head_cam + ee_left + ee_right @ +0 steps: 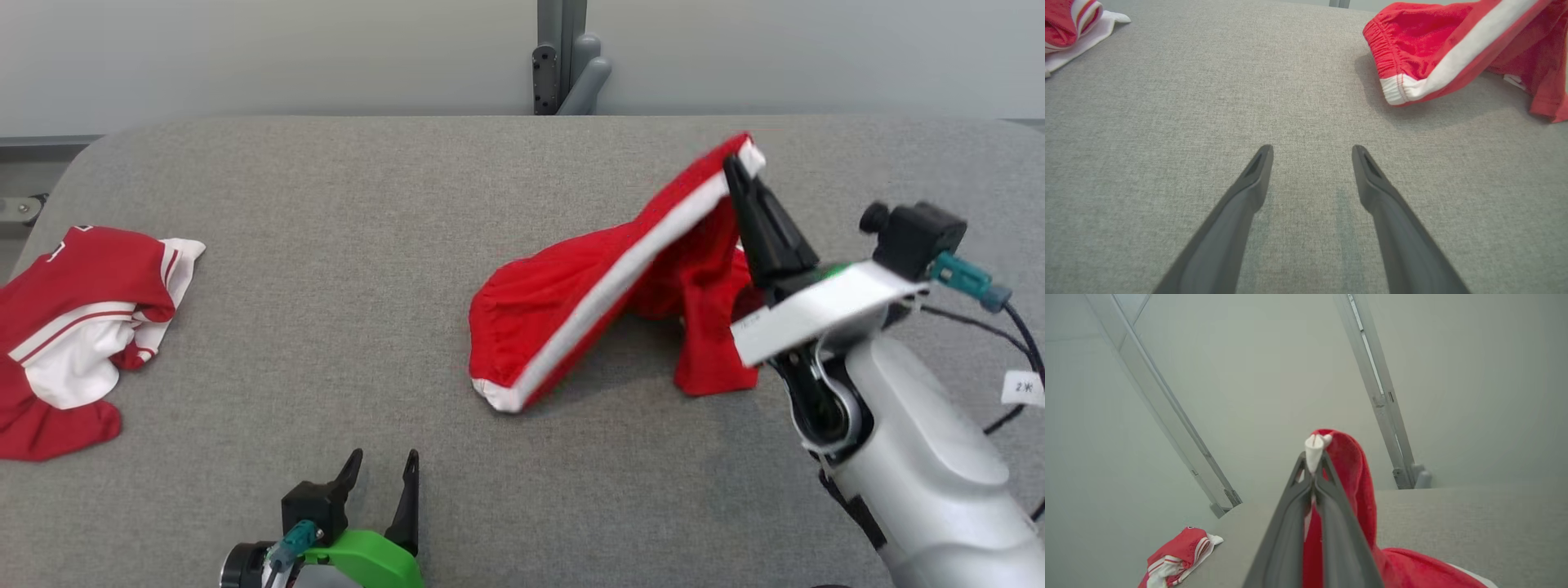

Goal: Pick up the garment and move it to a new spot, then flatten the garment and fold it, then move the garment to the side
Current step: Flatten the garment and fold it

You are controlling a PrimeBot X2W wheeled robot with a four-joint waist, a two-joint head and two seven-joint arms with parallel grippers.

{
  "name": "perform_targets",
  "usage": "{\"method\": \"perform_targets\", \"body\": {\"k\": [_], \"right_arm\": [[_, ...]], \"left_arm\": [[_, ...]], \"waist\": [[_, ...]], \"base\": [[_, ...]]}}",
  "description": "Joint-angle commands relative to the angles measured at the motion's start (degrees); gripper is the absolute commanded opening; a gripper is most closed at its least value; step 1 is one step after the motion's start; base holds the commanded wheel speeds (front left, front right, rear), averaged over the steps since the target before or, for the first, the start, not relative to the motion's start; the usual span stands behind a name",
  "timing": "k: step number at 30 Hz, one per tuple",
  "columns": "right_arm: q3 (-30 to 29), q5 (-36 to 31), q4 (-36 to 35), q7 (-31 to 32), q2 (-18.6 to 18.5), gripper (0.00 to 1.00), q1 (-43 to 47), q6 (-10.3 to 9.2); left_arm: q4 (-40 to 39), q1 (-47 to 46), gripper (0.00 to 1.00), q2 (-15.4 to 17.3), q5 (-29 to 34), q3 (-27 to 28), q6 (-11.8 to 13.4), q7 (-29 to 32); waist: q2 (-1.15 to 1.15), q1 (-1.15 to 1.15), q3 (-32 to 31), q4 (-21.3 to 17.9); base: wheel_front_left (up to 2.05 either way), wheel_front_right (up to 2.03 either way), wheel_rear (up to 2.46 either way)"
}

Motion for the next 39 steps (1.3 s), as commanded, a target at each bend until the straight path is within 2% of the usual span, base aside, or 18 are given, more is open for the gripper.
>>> {"method": "perform_targets", "body": {"k": [1, 7, 12, 13, 14, 15, 20, 27, 30, 39], "right_arm": [[0.98, -0.07, 1.98, 0.4, -1.71, 0.0, 3.15, 0.0], [3.29, 1.84, 9.11, 1.25, -6.67, 0.0, 14.57, 0.01], [5.0, 2.49, 14.69, 0.86, -9.17, 0.0, 19.23, 0.0], [5.09, 2.21, 16.02, 0.67, -9.43, 0.16, 19.55, 0.0], [5.38, 1.56, 17.19, 0.45, -9.49, 0.5, 19.51, 0.0], [5.29, 1.81, 18.57, 0.45, -9.11, 1.0, 19.4, 0.0], [3.97, -0.5, 20.28, -0.41, -8.49, 1.0, 17.02, -0.01], [-7.29, -9.58, 14.51, -0.43, -5.63, 1.0, 18.23, 0.0], [-9.68, -13.13, 11.92, -0.44, -3.57, 1.0, 18.79, 0.0], [-11.42, -15.73, 9.07, -0.45, -1.64, 1.0, 17.58, 0.0]], "left_arm": [[0.01, 1.05, 1.0, 0.18, -0.2, 0.24, 0.26, 0.0], [0.07, 1.44, 1.0, 0.19, -0.59, 0.51, 0.41, 0.0], [0.11, 0.42, 1.0, 0.18, 0.38, 1.02, 0.15, 0.0], [0.15, 0.23, 1.0, 0.2, 0.47, 1.11, 0.06, 0.0], [0.11, 0.03, 1.0, 0.2, 0.57, 1.16, -0.05, 0.0], [0.09, -0.16, 1.0, 0.19, 0.75, 1.15, -0.15, 0.0], [-1.1, -0.78, 1.0, 0.19, 0.35, 1.26, -0.82, 0.0], [-3.0, -2.61, 1.0, 0.2, -2.05, -0.75, -3.87, 0.0], [-1.6, -5.88, 1.0, 0.21, -3.32, -1.53, -4.93, 0.01], [4.95, -12.55, 1.0, 0.22, -5.72, -2.62, -6.05, -0.01]], "waist": [[0.0, 0.0, -0.74, 0.09], [0.0, 0.0, -0.75, -1.5], [0.0, 0.0, -0.51, -3.55], [0.0, 0.0, -0.54, -3.89], [0.0, 0.0, -0.59, -4.2], [0.0, 0.0, -0.66, -4.44], [0.0, 0.0, -1.19, -5.28], [0.0, 0.0, -0.18, -6.46], [0.0, 0.0, 1.77, -7.56], [0.0, 0.0, 5.07, -9.96]], "base": [[0.0, 0.0, 0.0], [0.0, 0.0, 0.0], [0.0, 0.0, 0.0], [0.0, 0.0, 0.0], [0.0, 0.0, 0.0], [0.0, 0.0, 0.0], [0.0, 0.0, 0.0], [0.0, 0.0, 0.0], [0.0, 0.0, 0.0], [0.0, 0.0, 0.0]]}}
